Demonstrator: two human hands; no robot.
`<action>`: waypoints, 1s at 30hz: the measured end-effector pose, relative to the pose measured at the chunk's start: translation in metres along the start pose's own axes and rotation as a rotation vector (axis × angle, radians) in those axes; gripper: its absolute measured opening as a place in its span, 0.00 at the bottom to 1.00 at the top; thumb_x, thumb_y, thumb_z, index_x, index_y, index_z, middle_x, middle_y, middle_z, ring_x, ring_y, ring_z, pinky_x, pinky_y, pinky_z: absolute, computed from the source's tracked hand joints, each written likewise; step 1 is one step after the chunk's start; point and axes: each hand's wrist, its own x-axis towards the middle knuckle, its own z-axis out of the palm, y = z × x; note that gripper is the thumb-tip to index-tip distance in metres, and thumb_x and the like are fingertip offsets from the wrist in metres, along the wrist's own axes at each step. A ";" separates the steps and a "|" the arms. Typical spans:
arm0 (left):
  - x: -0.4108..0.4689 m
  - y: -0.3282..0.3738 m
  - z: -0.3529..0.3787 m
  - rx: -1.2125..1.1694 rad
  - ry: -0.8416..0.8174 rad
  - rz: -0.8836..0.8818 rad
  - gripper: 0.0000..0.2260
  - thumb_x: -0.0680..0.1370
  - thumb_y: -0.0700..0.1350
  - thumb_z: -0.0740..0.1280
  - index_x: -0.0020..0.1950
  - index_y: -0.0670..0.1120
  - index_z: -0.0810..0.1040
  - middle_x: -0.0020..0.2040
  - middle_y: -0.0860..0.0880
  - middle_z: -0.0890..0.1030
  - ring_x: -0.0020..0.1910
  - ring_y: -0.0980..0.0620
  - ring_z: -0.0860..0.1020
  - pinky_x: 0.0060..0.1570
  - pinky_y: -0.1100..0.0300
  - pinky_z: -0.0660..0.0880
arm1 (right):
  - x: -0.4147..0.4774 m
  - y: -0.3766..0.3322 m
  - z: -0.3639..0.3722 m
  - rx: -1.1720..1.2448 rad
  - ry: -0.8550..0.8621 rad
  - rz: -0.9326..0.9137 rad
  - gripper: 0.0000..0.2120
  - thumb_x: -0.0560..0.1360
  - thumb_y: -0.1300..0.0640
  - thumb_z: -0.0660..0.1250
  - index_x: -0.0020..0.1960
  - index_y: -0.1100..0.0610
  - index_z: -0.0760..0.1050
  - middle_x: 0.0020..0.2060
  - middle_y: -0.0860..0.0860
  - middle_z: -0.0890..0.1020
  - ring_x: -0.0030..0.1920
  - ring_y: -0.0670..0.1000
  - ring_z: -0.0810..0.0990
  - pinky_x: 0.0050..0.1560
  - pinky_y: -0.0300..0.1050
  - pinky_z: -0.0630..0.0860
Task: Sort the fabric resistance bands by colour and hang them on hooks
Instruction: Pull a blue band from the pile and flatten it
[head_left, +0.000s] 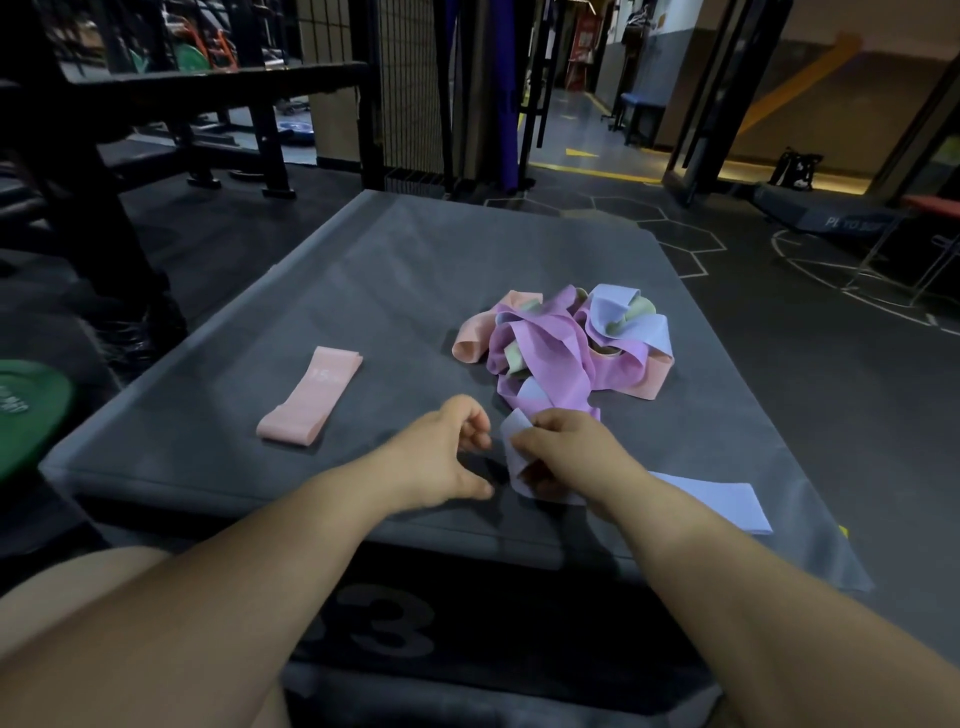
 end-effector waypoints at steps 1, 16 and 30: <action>0.000 -0.002 -0.001 0.012 0.001 -0.004 0.26 0.67 0.40 0.78 0.57 0.50 0.67 0.53 0.55 0.76 0.49 0.64 0.73 0.43 0.78 0.66 | 0.001 -0.001 0.001 0.047 -0.008 0.007 0.11 0.76 0.60 0.65 0.35 0.56 0.73 0.26 0.51 0.76 0.30 0.52 0.78 0.36 0.45 0.76; -0.007 -0.007 -0.013 0.018 0.050 0.051 0.36 0.67 0.46 0.78 0.70 0.55 0.64 0.60 0.60 0.71 0.61 0.62 0.69 0.52 0.73 0.65 | -0.007 -0.026 0.001 0.645 -0.229 0.026 0.05 0.79 0.63 0.63 0.49 0.62 0.77 0.39 0.56 0.82 0.36 0.54 0.82 0.38 0.43 0.82; 0.010 0.000 0.018 0.216 -0.030 0.078 0.35 0.66 0.52 0.77 0.69 0.56 0.65 0.56 0.60 0.73 0.64 0.55 0.70 0.65 0.53 0.70 | -0.020 0.025 -0.091 -0.047 0.148 0.078 0.02 0.72 0.62 0.71 0.41 0.57 0.79 0.28 0.50 0.76 0.24 0.44 0.71 0.26 0.37 0.60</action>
